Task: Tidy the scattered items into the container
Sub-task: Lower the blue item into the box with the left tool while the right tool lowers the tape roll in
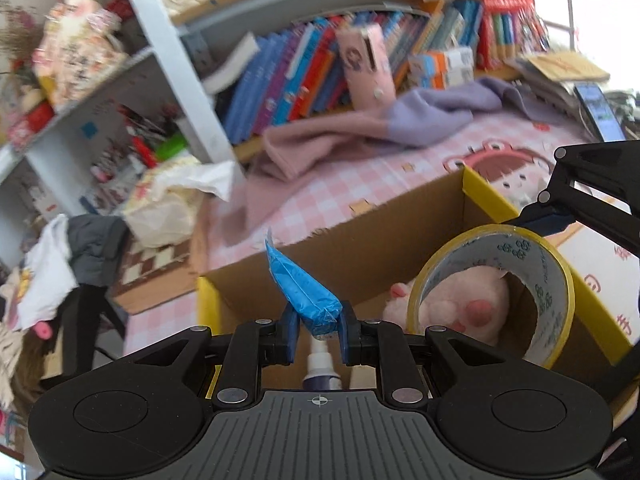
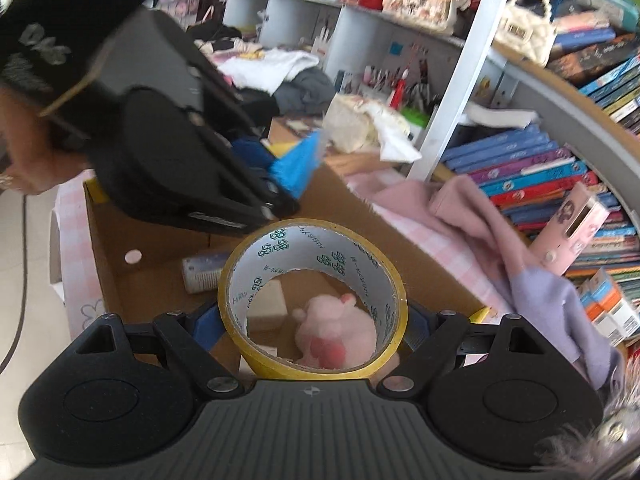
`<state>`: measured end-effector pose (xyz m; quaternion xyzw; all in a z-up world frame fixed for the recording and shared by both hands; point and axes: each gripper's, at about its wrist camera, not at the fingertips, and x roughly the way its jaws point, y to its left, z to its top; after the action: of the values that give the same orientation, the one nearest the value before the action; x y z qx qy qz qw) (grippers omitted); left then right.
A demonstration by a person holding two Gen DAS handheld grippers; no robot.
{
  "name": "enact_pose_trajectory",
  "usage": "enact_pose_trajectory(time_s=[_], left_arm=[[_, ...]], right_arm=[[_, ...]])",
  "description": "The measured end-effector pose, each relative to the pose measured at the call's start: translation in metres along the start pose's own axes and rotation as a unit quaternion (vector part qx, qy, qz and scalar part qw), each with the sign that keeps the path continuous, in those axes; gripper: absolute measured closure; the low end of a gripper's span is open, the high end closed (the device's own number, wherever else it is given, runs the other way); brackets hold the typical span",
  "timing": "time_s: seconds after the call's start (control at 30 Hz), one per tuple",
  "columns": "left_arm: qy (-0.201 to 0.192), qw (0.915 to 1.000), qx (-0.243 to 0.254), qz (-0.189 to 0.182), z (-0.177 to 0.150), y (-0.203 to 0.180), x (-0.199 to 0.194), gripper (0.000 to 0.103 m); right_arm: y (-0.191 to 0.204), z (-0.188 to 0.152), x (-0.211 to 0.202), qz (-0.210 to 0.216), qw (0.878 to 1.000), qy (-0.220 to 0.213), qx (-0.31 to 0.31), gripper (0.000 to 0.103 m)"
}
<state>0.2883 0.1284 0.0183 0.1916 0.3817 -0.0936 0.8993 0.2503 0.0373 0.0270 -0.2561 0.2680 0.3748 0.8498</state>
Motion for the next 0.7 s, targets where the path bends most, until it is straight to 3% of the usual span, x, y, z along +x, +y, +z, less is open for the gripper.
enact_pose_trajectory(time_s=[0.13, 0.53, 0.67, 0.7], left_arm=[[0.029, 0.9994, 0.014, -0.012, 0.001, 0.003, 0.019, 0.085], [0.104, 0.9907, -0.040, -0.078, 0.005, 0.022, 0.072, 0.084], [0.096, 0.9909, -0.056, -0.076, 0.006, 0.025, 0.070, 0.077], [0.090, 0.9915, -0.057, -0.075, 0.006, 0.026, 0.067, 0.068]], right_arm=[[-0.004, 0.002, 0.010, 0.017, 1.000, 0.021, 0.006, 0.017], [-0.005, 0.000, 0.030, 0.043, 0.998, 0.053, 0.001, 0.017], [-0.005, 0.000, 0.031, 0.050, 0.998, 0.049, 0.000, 0.017], [-0.006, 0.000, 0.030, 0.052, 0.998, 0.046, 0.004, 0.017]])
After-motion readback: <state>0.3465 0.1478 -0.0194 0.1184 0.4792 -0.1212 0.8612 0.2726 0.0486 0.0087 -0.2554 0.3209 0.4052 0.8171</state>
